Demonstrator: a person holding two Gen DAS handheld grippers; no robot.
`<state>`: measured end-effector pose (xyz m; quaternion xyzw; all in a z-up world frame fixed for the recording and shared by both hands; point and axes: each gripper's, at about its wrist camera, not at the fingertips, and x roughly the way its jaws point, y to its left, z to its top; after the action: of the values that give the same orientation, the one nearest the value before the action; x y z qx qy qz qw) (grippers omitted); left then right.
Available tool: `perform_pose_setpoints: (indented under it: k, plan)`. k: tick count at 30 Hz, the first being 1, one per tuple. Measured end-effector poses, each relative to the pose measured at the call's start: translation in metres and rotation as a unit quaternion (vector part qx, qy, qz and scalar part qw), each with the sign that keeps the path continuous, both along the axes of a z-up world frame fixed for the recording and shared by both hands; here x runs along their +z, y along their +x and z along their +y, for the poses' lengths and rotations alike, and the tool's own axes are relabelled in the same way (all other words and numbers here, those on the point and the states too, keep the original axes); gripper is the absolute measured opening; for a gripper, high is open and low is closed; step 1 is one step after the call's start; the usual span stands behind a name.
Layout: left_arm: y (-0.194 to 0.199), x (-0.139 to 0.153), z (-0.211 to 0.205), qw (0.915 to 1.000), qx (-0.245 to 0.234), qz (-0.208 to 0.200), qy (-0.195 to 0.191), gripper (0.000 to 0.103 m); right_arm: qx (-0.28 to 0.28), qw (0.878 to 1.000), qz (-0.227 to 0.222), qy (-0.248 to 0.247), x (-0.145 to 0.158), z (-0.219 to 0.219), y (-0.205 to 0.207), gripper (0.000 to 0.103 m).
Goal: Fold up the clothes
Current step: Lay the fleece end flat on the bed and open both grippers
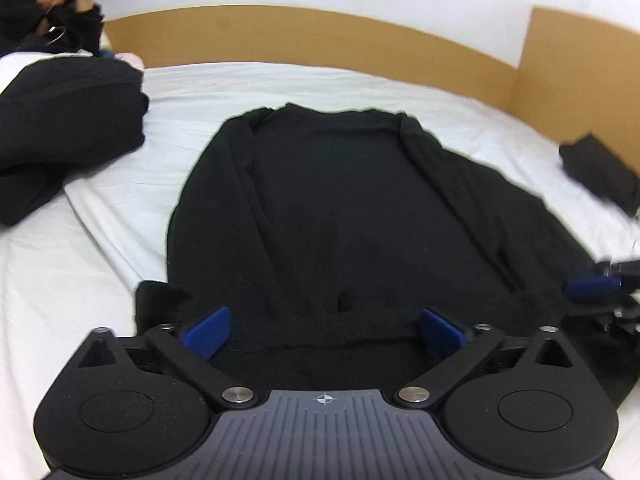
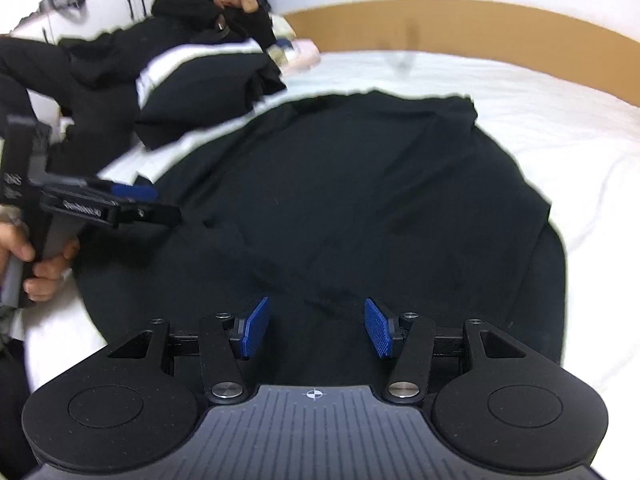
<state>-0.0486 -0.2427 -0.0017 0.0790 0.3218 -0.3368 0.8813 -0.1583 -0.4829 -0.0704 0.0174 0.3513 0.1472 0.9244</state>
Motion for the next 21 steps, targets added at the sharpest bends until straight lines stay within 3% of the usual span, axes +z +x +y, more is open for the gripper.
perform_pose_setpoints:
  k: [4,12,15,18,19,21]
  plan:
    - [-0.017,-0.009,-0.012,0.9970,-0.016,-0.058,0.049,0.102,-0.030,0.999,-0.020,-0.025,0.004,-0.008,-0.018,0.056]
    - [-0.013,-0.012,-0.010,0.9981,-0.001,-0.045,0.043,0.103,-0.090,0.993,-0.055,-0.055,0.019,-0.028,-0.057,0.057]
    - [-0.013,-0.014,-0.008,0.9982,-0.002,-0.044,0.041,0.103,-0.054,0.995,-0.071,-0.055,0.014,0.009,-0.057,0.057]
    - [-0.016,-0.014,-0.008,0.9981,-0.002,-0.046,0.042,0.103,-0.019,0.994,-0.054,-0.097,0.000,0.031,-0.056,0.057]
    - [-0.017,-0.014,-0.008,0.9981,-0.003,-0.046,0.042,0.103,-0.030,0.993,-0.053,-0.100,-0.004,0.024,-0.057,0.061]
    - [-0.017,-0.014,-0.008,0.9981,-0.005,-0.045,0.041,0.103,-0.059,0.992,-0.048,-0.098,-0.009,0.008,-0.061,0.081]
